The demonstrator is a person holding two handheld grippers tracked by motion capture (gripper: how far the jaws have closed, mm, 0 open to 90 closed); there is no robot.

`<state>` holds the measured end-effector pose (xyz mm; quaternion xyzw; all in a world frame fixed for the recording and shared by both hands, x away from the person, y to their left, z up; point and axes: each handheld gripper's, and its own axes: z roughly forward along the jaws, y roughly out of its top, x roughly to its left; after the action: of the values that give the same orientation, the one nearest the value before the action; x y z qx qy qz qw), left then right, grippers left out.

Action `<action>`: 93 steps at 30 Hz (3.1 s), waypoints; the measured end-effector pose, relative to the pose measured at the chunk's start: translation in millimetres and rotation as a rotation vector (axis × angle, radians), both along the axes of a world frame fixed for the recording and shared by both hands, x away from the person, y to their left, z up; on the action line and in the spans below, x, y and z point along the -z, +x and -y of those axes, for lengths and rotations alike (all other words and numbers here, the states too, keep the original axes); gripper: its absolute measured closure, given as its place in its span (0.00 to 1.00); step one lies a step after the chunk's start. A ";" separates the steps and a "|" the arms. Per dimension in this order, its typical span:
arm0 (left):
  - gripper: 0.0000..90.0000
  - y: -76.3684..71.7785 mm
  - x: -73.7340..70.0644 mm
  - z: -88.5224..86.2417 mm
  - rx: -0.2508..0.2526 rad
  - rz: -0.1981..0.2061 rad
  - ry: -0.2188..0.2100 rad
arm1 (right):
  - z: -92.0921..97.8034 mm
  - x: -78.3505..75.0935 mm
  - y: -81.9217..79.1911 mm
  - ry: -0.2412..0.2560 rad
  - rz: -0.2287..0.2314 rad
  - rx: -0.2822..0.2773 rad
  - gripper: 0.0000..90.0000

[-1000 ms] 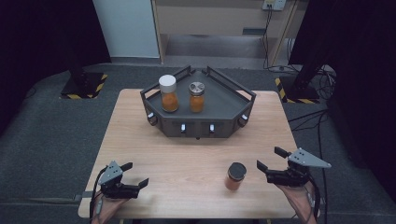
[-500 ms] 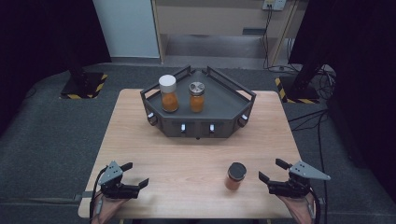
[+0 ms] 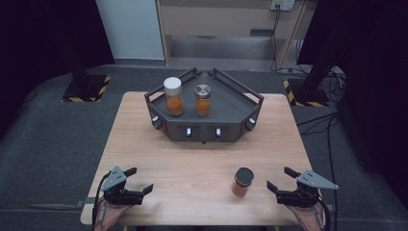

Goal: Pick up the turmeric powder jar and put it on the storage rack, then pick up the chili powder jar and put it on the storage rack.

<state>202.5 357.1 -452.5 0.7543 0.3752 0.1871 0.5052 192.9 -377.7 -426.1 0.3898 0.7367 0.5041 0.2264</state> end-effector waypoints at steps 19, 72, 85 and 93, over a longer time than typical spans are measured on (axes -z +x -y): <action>0.05 0.0 -0.2 0.1 0.006 0.004 0.001 | 1.7 2.7 3.7 0.004 -0.020 -0.015 0.11; 0.05 -0.2 -0.6 0.6 0.003 0.001 0.004 | 3.4 -5.2 -1.5 0.010 0.018 0.006 0.11; 0.05 0.4 0.1 0.9 0.000 -0.002 0.003 | 4.0 -17.7 2.6 0.037 0.008 -0.015 0.11; 0.05 0.7 0.1 0.9 0.000 -0.003 0.003 | 0.0 -27.4 8.5 0.042 0.010 -0.049 0.11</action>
<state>203.2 356.2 -452.7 0.7555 0.3756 0.1863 0.5034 201.4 -377.7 -398.7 0.3739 0.7341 0.5267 0.2096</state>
